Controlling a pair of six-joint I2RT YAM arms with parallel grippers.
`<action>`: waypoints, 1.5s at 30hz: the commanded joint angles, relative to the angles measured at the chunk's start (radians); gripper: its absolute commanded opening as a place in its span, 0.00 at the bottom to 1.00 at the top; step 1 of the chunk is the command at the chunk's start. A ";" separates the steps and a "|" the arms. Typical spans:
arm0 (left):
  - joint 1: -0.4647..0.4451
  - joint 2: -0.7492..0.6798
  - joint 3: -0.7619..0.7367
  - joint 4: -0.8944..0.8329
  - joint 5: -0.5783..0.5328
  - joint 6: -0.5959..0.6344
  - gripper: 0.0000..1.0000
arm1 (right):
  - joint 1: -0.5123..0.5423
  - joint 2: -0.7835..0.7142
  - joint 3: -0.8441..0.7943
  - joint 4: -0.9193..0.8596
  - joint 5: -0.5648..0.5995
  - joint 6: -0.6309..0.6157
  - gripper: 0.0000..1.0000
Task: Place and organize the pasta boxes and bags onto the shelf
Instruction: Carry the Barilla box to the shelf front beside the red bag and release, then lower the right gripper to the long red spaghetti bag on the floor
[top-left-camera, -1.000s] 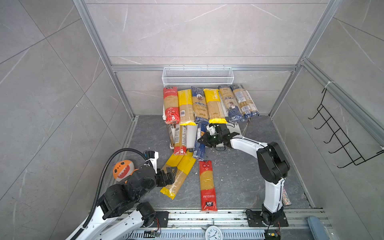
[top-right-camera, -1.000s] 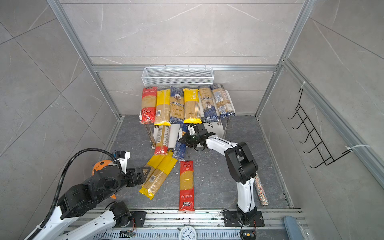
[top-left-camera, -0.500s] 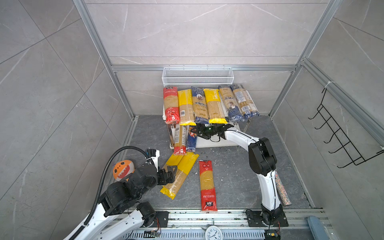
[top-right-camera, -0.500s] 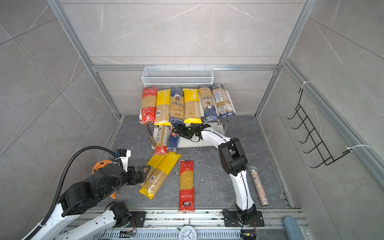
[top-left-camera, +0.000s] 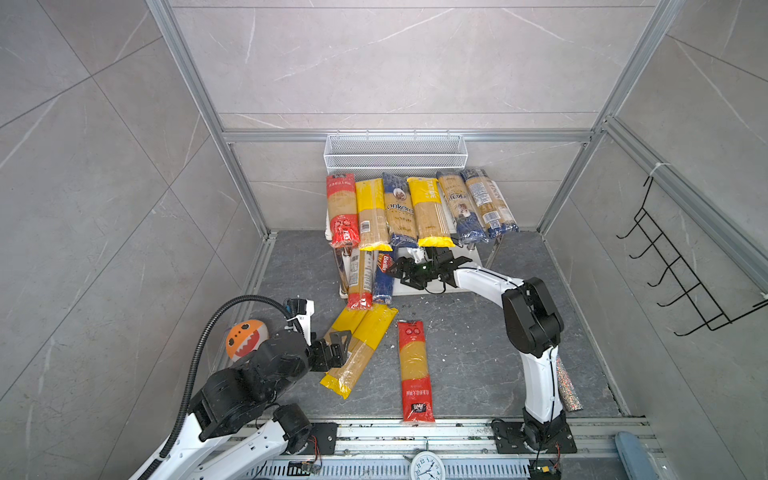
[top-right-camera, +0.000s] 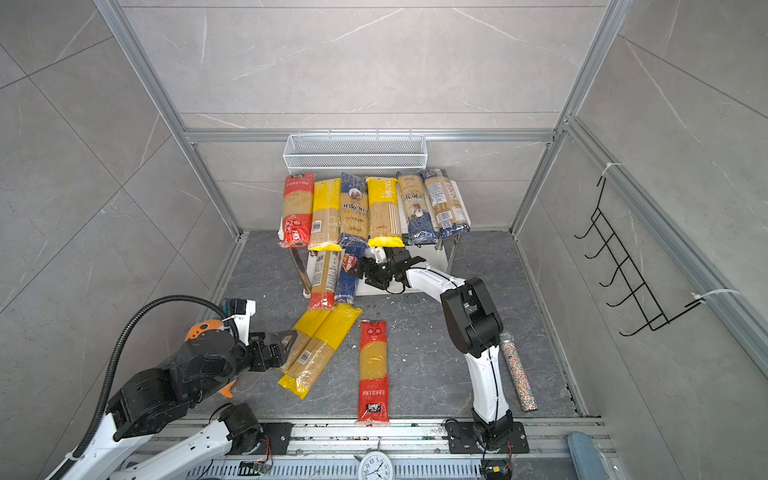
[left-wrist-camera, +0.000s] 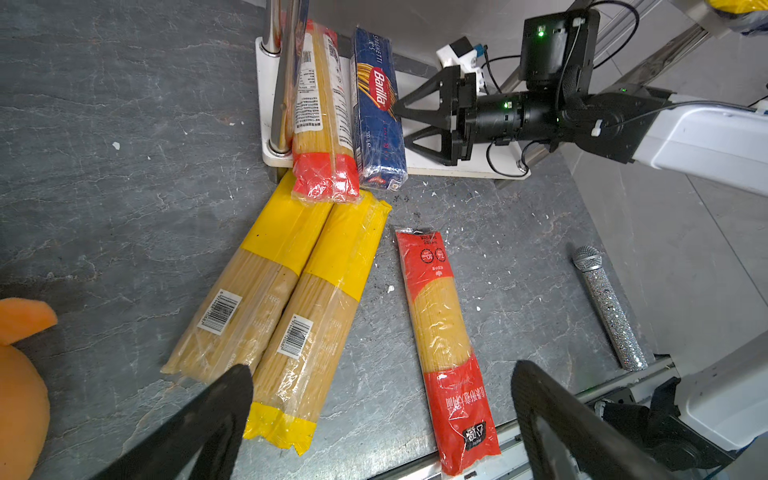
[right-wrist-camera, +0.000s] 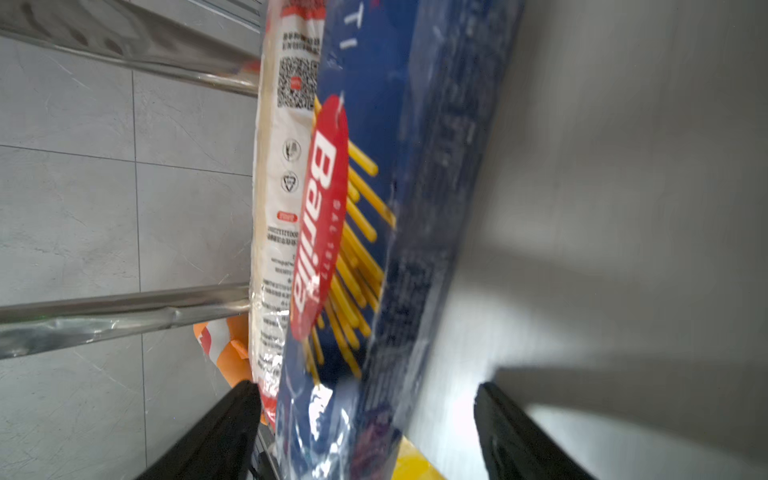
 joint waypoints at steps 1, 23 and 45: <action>0.003 -0.015 -0.013 -0.002 -0.011 0.018 1.00 | -0.001 -0.106 -0.077 0.034 0.016 0.000 0.85; 0.003 -0.080 -0.184 0.089 0.092 -0.088 1.00 | 0.149 -0.541 -0.516 -0.207 0.283 -0.065 0.85; 0.002 -0.062 -0.228 0.138 0.147 -0.081 1.00 | 0.549 -0.515 -0.584 -0.424 0.637 0.095 0.89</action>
